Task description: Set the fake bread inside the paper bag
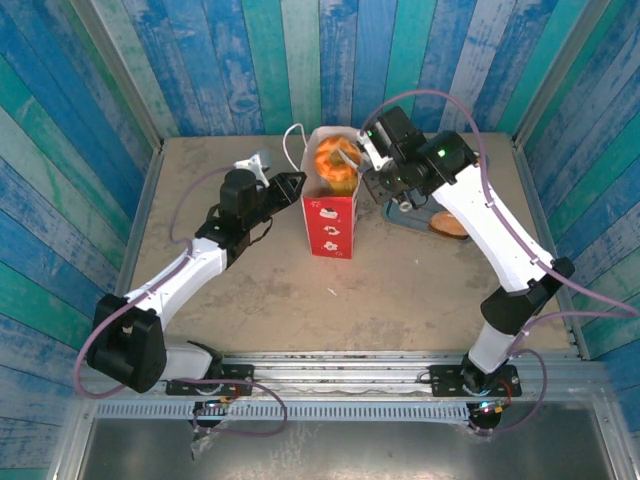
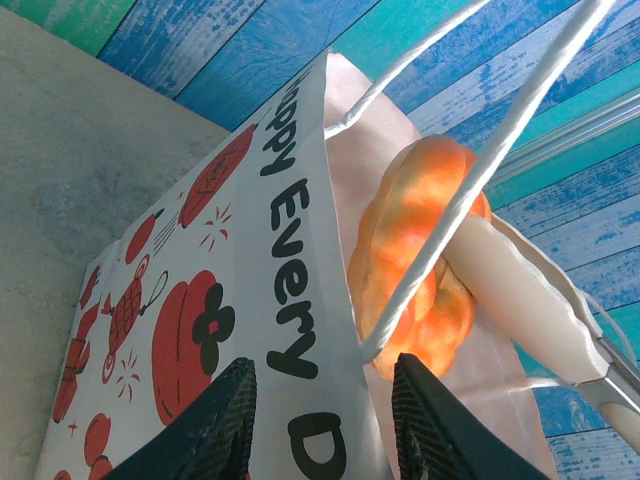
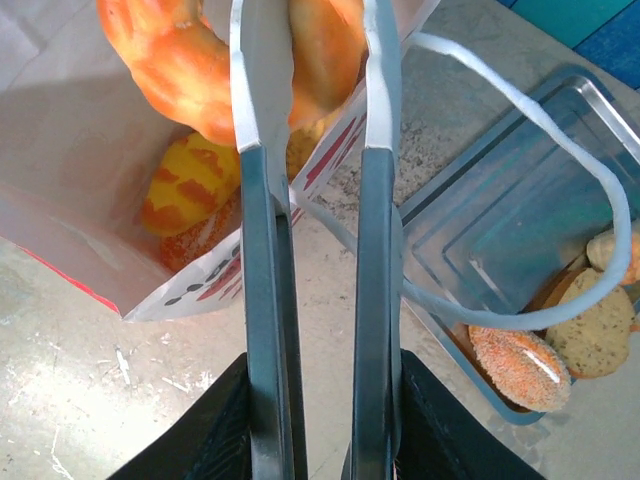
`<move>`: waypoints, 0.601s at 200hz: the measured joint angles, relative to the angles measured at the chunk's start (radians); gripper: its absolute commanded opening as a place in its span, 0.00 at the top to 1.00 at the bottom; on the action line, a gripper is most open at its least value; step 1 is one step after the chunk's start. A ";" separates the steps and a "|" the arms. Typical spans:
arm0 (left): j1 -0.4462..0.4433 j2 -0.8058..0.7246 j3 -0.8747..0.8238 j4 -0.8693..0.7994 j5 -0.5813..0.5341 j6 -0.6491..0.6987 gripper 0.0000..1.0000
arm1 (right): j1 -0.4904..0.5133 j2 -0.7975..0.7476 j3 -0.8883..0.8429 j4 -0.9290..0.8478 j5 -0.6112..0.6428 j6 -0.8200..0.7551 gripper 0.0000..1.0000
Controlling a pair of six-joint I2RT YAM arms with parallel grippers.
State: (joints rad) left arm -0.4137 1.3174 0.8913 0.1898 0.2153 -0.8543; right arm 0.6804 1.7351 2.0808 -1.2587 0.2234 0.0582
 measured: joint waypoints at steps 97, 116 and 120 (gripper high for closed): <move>0.000 -0.001 0.000 -0.008 -0.011 -0.008 0.59 | 0.000 0.024 0.016 -0.018 -0.018 -0.002 0.55; 0.000 -0.001 0.000 -0.008 -0.011 -0.008 0.57 | 0.000 0.024 0.030 -0.015 -0.013 0.002 0.54; 0.000 -0.001 0.000 -0.008 -0.011 -0.008 0.57 | 0.000 0.023 0.031 -0.014 -0.011 0.003 0.54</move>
State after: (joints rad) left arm -0.4137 1.3167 0.8909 0.1822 0.2039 -0.8619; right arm 0.6804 1.7584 2.1120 -1.2732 0.2123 0.0608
